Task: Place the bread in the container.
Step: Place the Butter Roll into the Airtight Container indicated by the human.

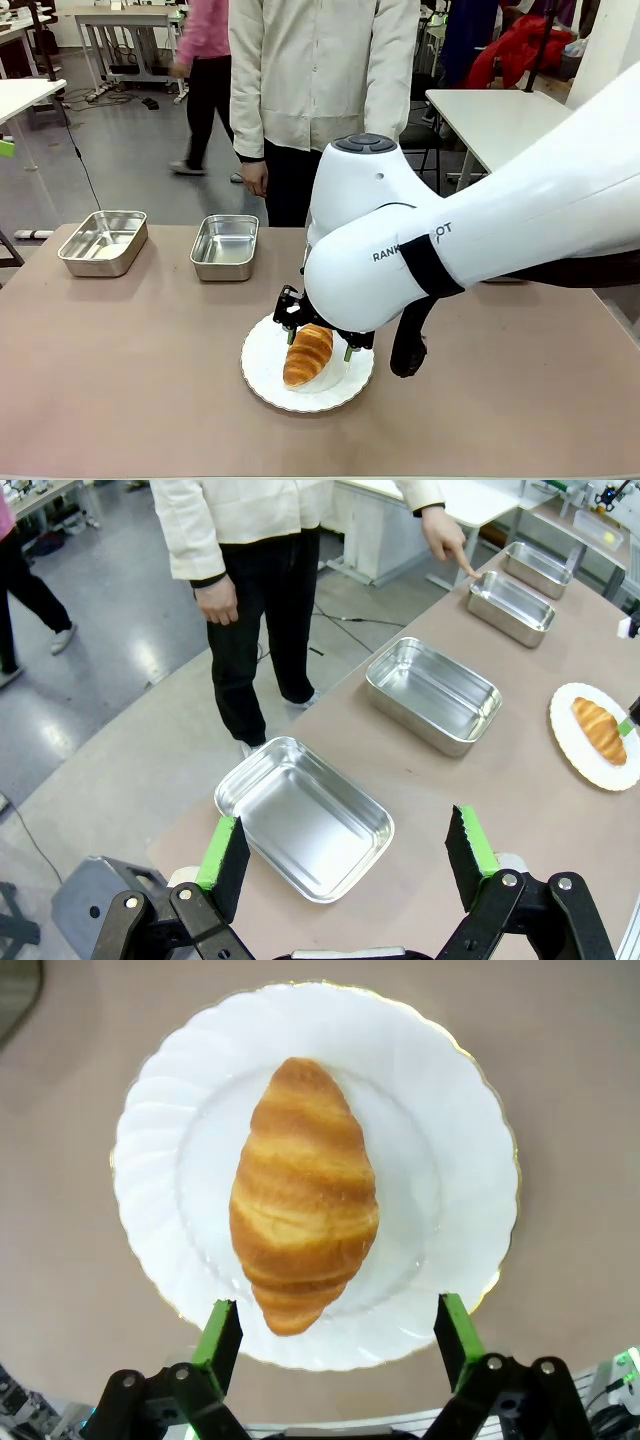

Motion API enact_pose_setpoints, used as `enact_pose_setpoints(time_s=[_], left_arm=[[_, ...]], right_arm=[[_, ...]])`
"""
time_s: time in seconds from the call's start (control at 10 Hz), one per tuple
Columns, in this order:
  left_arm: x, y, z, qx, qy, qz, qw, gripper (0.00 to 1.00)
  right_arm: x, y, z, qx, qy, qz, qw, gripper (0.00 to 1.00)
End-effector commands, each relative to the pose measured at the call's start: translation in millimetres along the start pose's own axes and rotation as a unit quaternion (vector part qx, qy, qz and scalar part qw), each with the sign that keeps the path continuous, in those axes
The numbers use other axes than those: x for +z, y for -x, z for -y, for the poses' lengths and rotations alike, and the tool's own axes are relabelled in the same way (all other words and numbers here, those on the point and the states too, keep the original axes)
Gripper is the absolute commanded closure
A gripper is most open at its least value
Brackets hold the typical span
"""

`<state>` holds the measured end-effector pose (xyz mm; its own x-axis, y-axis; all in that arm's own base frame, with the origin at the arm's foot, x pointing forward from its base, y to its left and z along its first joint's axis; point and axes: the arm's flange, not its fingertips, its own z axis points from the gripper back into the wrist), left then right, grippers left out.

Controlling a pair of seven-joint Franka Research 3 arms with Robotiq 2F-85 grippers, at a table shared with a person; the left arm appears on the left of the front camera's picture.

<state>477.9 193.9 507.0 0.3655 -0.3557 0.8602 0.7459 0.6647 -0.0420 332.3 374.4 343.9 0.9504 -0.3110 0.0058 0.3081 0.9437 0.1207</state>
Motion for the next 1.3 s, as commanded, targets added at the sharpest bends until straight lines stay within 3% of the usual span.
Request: enact_pose_setpoints(time_s=[0.0, 0.4, 0.5, 0.7, 1.2], left_arm=[[1, -1, 1, -0.003, 0.000, 0.006, 1.000, 0.00], [1, -1, 1, -0.003, 0.000, 0.006, 1.000, 0.00], [1, -1, 1, -0.003, 0.000, 0.006, 1.000, 0.00], [1, -1, 1, -0.003, 0.000, 0.006, 1.000, 0.00], [1, -1, 1, -0.003, 0.000, 0.006, 1.000, 0.00]], right_arm=[[-16, -8, -22, -0.023, 0.012, 0.019, 0.999, 0.00], [-35, -20, -31, -0.033, 0.010, 0.035, 0.999, 0.00], [-30, -14, -30, -0.010, -0.010, 0.030, 0.999, 0.00], [-26, -18, -18, -0.018, 0.013, 0.016, 1.000, 0.00], [-22, -11, -33, -0.039, 0.020, 0.038, 0.998, 0.00]])
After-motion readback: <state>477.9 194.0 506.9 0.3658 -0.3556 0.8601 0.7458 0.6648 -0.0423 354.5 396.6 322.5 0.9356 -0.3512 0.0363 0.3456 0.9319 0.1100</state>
